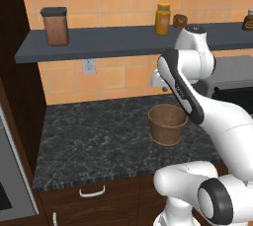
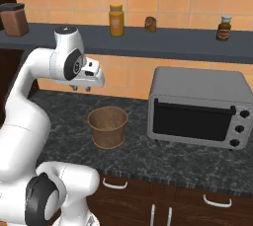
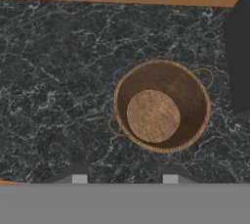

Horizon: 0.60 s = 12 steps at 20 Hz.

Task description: Open the cabinet, pick up the bread from the cabinet and place it in the basket. Then move the basket to the dining counter.

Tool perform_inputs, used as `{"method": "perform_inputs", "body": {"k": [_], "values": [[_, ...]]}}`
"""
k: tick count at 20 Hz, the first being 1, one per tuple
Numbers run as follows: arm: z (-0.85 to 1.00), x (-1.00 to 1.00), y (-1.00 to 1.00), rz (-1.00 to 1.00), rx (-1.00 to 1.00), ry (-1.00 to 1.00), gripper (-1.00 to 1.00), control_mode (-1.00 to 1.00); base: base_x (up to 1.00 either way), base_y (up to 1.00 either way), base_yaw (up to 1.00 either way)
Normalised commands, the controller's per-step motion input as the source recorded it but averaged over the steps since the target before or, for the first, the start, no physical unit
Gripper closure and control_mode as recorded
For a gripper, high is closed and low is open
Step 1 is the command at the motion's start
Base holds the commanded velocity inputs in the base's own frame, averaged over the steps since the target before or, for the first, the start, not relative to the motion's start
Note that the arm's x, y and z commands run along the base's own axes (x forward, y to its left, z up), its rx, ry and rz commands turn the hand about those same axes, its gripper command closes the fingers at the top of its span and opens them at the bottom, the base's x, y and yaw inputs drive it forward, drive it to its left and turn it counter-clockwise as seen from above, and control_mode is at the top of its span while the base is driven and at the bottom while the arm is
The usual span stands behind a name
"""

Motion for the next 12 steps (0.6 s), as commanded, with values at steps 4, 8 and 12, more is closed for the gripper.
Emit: {"method": "perform_inputs", "body": {"k": [4,8,12], "values": [[0.00,-0.27,0.00,0.00,0.00,-0.01,-1.00,-1.00,0.00,0.00,0.00],[0.00,-0.70,-0.11,0.00,0.00,-0.08,-1.00,-1.00,0.00,0.00,0.00],[0.08,-0.66,-0.08,0.00,0.00,-0.25,-1.00,-1.00,0.00,0.00,0.00]]}}
